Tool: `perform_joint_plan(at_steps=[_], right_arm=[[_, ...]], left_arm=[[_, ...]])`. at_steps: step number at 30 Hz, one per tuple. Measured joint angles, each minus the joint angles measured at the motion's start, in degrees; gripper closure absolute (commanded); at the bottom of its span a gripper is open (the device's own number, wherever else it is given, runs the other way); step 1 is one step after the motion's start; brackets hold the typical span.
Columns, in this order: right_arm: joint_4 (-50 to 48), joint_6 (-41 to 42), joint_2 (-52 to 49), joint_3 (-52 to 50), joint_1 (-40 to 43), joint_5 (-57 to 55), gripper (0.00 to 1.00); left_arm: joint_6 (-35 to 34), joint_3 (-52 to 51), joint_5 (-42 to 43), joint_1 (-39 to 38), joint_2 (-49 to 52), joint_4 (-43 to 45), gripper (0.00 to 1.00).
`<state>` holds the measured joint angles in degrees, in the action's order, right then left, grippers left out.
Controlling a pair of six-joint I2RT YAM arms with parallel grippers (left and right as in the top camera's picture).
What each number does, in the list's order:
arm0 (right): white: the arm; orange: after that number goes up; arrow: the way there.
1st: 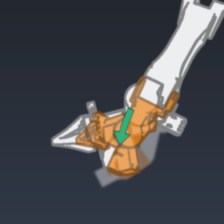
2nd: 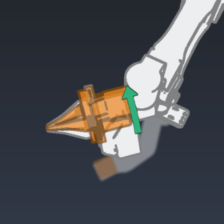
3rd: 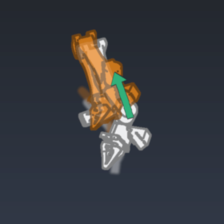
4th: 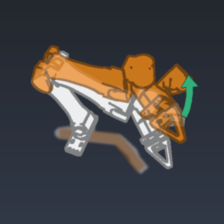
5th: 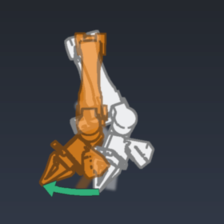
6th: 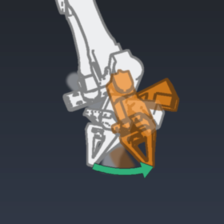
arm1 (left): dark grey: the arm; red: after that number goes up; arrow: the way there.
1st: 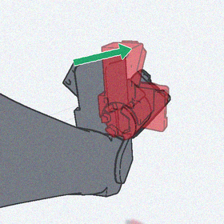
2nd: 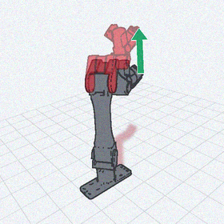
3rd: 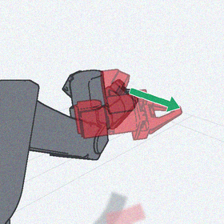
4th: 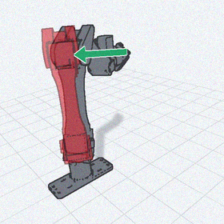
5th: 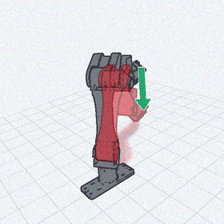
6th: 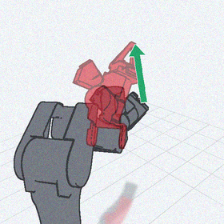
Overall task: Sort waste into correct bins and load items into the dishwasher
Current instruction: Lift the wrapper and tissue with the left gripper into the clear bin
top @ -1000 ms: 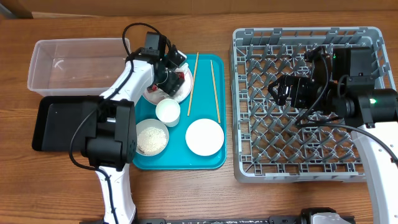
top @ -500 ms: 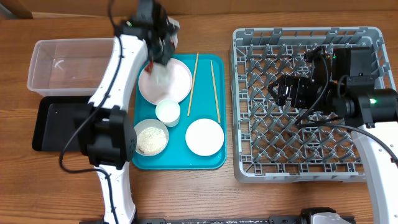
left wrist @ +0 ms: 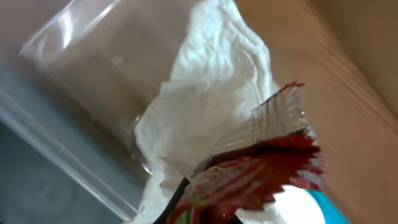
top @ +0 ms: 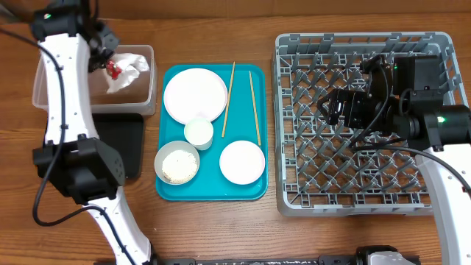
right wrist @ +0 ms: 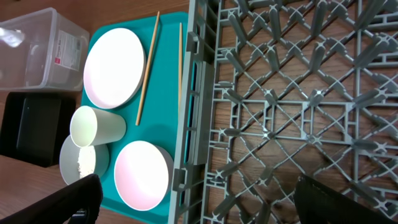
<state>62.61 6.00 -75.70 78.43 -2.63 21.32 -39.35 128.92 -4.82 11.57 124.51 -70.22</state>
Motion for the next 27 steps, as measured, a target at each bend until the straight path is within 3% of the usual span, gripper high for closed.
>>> perform_joint_plan(at_steps=[3,6,8,9,10,12,18,23,27], right_arm=[[0.2,0.0,0.0,0.0,0.0,0.2,0.0],[0.5,0.0,0.0,0.0,0.0,0.3,0.01],[0.6,0.0,0.0,0.0,0.0,0.3,0.01],[0.7,0.0,0.0,0.0,0.0,0.3,0.01],[0.7,0.0,0.0,0.0,0.0,0.3,0.01],[0.9,0.0,0.0,0.0,0.0,0.3,0.01],[0.9,0.0,0.0,0.0,0.0,0.3,0.01],[0.9,0.0,0.0,0.0,0.0,0.3,0.0],[1.0,0.0,0.0,0.0,0.0,0.3,0.0]], left_arm=[[-7.8,-7.2,-0.4,1.3,0.0,6.2,0.87],[-12.7,-14.1,-0.6,1.4,0.2,13.3,0.89],[-14.5,-16.1,-0.6,1.3,0.2,14.5,0.72],[-15.1,-16.2,-0.6,1.3,0.2,14.8,0.41],[-15.5,-16.2,-0.6,1.3,0.2,15.3,0.17],[-15.1,-16.2,-0.5,1.3,0.2,15.4,0.0],[-4.5,-9.8,1.2,1.3,0.2,11.1,0.0],[12.3,3.5,6.4,1.1,-2.1,5.0,0.02],[19.0,6.6,10.5,-0.1,-7.5,1.4,0.02]])
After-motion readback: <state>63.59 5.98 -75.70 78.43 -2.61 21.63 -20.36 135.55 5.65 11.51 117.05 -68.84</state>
